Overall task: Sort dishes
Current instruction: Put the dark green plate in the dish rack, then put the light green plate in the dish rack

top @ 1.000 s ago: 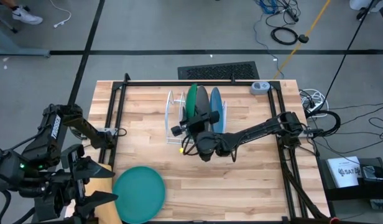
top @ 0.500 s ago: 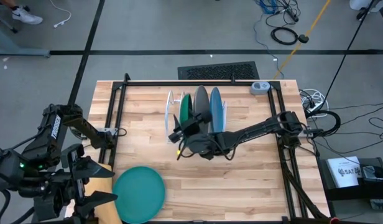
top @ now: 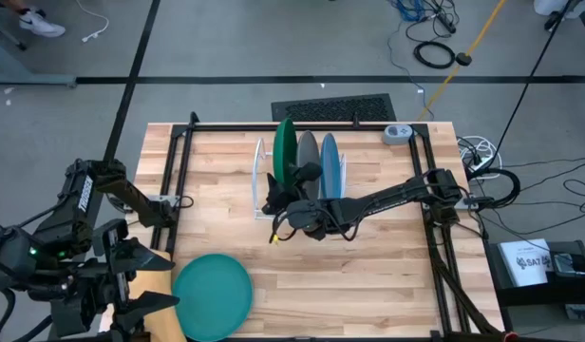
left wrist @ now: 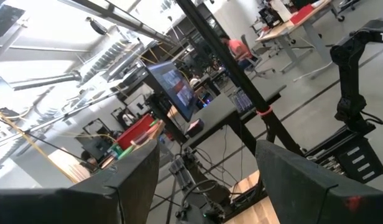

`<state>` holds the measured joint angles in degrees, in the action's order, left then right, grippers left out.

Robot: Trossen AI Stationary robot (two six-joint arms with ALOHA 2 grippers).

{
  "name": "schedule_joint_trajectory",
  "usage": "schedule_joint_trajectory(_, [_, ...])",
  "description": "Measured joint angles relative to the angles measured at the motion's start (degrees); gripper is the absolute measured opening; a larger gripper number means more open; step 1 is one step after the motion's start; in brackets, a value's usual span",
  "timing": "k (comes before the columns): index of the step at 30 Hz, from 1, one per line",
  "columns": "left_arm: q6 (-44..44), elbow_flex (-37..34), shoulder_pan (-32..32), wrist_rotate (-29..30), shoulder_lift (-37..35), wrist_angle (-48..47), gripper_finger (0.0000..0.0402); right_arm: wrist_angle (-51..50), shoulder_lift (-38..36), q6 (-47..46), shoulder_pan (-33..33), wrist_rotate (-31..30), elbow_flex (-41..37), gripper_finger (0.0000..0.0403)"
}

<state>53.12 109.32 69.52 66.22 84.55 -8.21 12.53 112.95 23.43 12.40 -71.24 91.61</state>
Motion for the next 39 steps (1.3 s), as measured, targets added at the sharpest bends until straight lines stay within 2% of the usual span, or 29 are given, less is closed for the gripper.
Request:
schedule_joint_trajectory(9, [0.24, 0.0, 0.0, 0.02, 0.0, -0.02, 0.0267, -7.83, -0.04, -2.32, 1.03, 2.16, 0.0, 0.028])
schedule_joint_trajectory(18, [0.2, 0.0, 0.0, 0.02, 0.0, -0.02, 0.0267, -8.11, -0.8, -29.14, 1.13, 2.59, 0.02, 0.0295])
schedule_joint_trajectory(24, [0.15, 0.0, 0.0, 0.02, 0.02, -0.04, 0.0267, -13.21, -1.32, -41.17, 1.16, 8.49, 0.04, 0.032])
schedule_joint_trajectory(30, [0.18, 0.0, -0.02, 0.02, 0.02, -0.06, 0.0267, -14.24, -1.33, -40.94, 1.16, 8.4, 0.04, 0.0349])
schedule_joint_trajectory(36, [0.15, 0.0, -0.02, 0.02, 0.02, -0.12, 0.0267, -12.81, -1.33, -38.12, 2.0, 8.86, 0.04, 0.0343])
schedule_joint_trajectory(39, [0.13, 0.0, 0.0, 0.05, 0.02, -0.31, 0.0267, -9.43, -1.33, -34.42, 3.42, 13.12, 0.04, 0.0338])
